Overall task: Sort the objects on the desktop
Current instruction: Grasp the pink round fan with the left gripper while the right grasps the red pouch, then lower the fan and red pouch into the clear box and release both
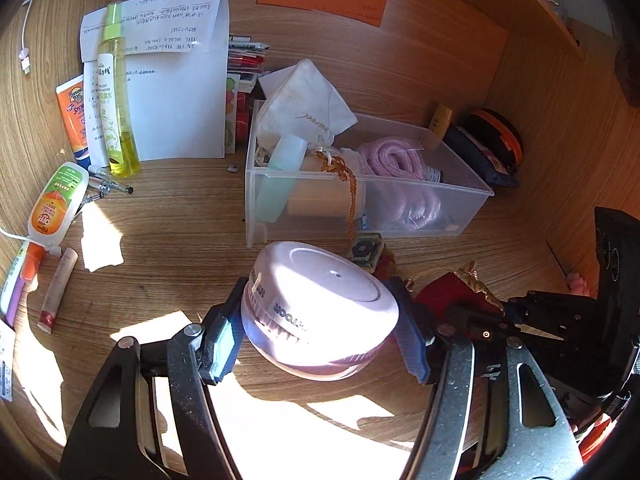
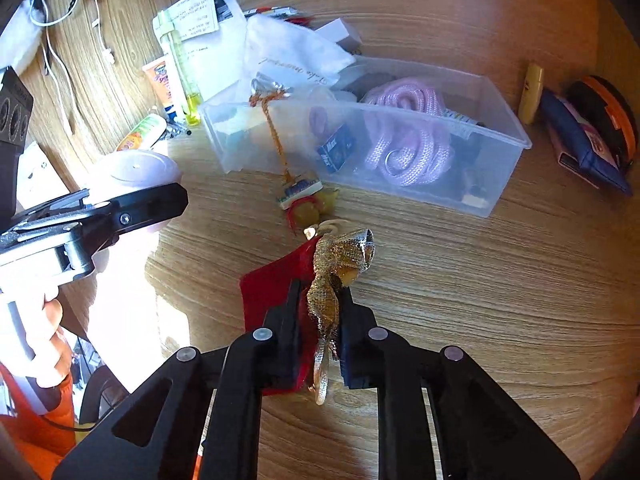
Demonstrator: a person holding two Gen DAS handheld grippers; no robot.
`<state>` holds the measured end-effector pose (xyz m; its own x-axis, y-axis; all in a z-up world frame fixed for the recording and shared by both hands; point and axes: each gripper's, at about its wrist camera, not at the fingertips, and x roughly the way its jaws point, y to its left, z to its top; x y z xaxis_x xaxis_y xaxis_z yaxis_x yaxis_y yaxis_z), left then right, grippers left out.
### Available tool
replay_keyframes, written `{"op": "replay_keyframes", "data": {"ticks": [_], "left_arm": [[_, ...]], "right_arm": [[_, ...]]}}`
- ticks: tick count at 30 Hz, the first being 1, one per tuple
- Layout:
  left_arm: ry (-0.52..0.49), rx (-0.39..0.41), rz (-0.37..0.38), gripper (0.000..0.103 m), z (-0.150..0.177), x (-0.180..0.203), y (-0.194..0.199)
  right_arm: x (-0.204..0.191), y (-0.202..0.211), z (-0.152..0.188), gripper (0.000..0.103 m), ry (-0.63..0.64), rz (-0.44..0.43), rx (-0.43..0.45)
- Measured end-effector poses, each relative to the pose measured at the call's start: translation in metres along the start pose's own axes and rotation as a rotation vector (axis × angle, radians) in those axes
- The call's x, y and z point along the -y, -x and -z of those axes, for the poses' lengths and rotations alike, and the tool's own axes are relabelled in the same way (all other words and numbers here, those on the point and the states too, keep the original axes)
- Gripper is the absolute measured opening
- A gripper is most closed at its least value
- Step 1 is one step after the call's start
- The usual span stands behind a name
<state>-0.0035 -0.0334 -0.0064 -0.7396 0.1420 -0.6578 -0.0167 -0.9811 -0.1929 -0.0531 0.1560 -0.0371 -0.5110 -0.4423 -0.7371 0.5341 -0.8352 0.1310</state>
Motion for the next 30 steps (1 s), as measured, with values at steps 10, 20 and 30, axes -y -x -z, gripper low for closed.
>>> {"op": "replay_keyframes", "data": {"ticks": [10,20,30], "left_arm": [[-0.027,0.042,0.039,0.066,-0.024,0.022,0.000],[-0.075,0.045,0.093,0.066,-0.066,0.042,-0.016],[-0.081,-0.004,0.142,0.066,-0.114,0.051,-0.052]], "right_arm": [[0.033,0.046,-0.029,0.013,-0.050,0.025,0.125],[0.057,0.053,-0.067,0.013,-0.071,0.074,0.192],[0.067,0.040,-0.107,0.013,-0.038,0.115,0.212]]}}
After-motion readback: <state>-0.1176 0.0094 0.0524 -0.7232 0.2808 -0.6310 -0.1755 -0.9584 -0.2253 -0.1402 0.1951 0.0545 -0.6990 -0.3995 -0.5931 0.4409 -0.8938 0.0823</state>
